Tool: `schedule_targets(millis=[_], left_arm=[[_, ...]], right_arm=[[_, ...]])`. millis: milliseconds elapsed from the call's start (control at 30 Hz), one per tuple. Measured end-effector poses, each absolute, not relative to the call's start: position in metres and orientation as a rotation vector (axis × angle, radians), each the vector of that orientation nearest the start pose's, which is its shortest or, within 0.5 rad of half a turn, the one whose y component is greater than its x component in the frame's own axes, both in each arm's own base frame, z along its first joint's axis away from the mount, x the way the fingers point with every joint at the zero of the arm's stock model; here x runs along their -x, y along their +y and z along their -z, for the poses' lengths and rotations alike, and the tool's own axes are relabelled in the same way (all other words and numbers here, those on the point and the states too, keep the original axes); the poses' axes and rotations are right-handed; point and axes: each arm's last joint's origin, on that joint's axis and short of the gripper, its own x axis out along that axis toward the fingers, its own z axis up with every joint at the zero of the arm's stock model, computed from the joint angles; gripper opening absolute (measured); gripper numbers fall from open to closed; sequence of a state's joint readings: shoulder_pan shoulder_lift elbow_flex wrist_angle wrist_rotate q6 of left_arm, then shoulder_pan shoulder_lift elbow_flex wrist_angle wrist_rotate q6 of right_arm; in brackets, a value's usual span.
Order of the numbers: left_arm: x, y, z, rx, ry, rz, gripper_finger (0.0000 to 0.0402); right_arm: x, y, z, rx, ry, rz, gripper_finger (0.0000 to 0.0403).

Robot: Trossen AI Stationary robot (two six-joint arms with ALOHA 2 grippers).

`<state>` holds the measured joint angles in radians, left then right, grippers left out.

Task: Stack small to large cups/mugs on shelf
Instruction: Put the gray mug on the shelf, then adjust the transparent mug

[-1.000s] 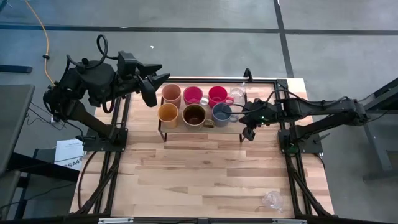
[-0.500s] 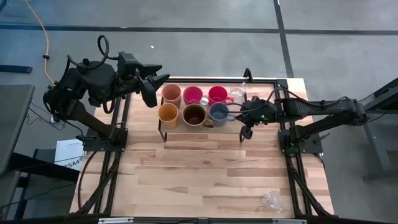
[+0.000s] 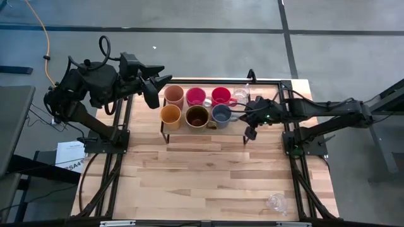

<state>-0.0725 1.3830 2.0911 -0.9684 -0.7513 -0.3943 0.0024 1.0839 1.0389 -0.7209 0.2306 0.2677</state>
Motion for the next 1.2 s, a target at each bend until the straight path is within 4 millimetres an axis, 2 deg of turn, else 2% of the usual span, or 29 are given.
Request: schedule_targets(millis=[67, 133, 233, 333, 433, 600, 767, 900, 1000, 1200], left_arm=[[-0.205, 0.005, -0.545, 0.271, 0.107, -0.711, 0.0223], [-0.205, 0.005, -0.545, 0.271, 0.107, -0.711, 0.0223], [-0.205, 0.005, -0.545, 0.271, 0.107, -0.712, 0.0223], [-0.205, 0.005, -0.545, 0.272, 0.106, -0.711, 0.0223], [-0.205, 0.005, -0.545, 0.274, 0.106, -0.71, 0.0223], [-0.205, 0.005, -0.545, 0.274, 0.106, -0.71, 0.0223], [-0.205, 0.005, -0.545, 0.274, 0.106, -0.709, 0.0223], [-0.205, 0.005, -0.545, 0.275, 0.106, -0.709, 0.0223], [-0.205, 0.005, -0.545, 0.277, 0.105, -0.709, 0.0223], [-0.205, 0.005, -0.545, 0.278, 0.105, -0.709, 0.0223]], right_arm=[[-0.204, -0.005, -0.33, -0.139, 0.717, 0.307, 0.0], [-0.194, -0.01, -0.349, -0.108, 0.655, 0.344, 0.0], [-0.179, -0.032, -0.372, -0.082, 0.592, 0.481, 0.0], [-0.171, -0.061, -0.381, -0.117, 0.592, 0.562, 0.0], [-0.17, -0.091, -0.376, -0.173, 0.625, 0.586, 0.0], [-0.17, -0.141, -0.356, -0.289, 0.7, 0.576, 0.0], [-0.161, -0.175, -0.349, -0.352, 0.655, 0.617, 0.0], [-0.157, -0.186, -0.339, -0.489, 0.673, 0.575, 0.0], [-0.159, -0.19, -0.334, -0.516, 0.693, 0.57, 0.0], [-0.163, -0.187, -0.326, -0.638, 0.726, 0.506, 0.0]])
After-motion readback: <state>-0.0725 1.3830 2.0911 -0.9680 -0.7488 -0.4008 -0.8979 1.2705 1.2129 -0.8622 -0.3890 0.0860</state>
